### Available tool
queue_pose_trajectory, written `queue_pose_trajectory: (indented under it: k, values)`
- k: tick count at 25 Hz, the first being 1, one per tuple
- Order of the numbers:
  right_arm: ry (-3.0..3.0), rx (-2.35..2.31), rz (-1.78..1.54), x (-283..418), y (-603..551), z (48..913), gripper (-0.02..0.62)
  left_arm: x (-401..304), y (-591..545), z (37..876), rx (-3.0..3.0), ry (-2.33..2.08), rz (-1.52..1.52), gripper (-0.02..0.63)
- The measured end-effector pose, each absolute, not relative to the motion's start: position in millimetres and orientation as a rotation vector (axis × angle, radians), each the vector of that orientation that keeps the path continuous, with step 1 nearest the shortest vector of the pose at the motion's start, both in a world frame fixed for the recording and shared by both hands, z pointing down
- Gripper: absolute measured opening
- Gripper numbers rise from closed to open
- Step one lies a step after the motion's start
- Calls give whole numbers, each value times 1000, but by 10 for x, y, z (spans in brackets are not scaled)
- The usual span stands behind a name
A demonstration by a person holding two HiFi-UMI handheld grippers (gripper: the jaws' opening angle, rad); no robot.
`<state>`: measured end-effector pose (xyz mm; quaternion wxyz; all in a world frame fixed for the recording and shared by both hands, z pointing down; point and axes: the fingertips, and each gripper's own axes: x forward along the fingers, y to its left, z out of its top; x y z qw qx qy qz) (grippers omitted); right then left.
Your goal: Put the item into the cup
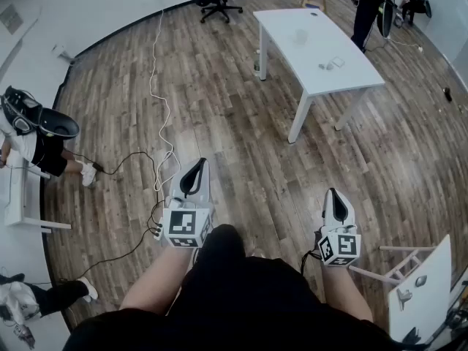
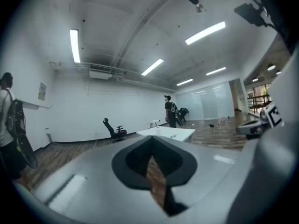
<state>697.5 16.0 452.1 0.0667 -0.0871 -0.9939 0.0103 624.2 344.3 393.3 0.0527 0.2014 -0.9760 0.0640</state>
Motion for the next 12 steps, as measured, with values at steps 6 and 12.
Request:
queue_pose_trajectory:
  k: [6,12]
  values:
    - [-2986,-284,11,6505,271,4564,0,5857,3502,4017,630,-2948,123,6]
    - [-2964,-229,-53,5726,260,4514,0,4920,3563,3948,683,-2969,98,6]
